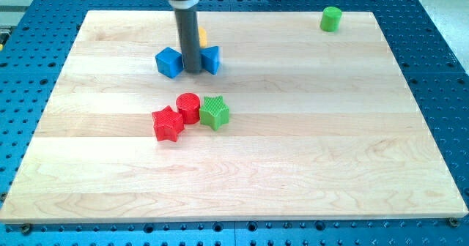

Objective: Place the hexagon left to the green circle

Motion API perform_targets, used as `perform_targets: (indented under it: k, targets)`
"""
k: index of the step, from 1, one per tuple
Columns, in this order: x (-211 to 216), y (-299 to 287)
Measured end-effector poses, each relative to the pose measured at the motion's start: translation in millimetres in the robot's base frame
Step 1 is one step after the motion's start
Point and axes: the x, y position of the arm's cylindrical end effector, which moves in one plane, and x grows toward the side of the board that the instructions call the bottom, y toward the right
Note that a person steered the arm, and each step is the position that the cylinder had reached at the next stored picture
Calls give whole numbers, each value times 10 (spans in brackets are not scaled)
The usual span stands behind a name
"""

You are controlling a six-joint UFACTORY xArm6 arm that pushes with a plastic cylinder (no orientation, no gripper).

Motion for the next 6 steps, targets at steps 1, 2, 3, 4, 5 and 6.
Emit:
perform_targets:
  k: [1,2,3,4,5,6]
  targets:
    - [-168,-200]
    - [-271,-620]
    - [-715,-616]
    - [-921,-270]
    - [-865,726]
    - [-857,1641]
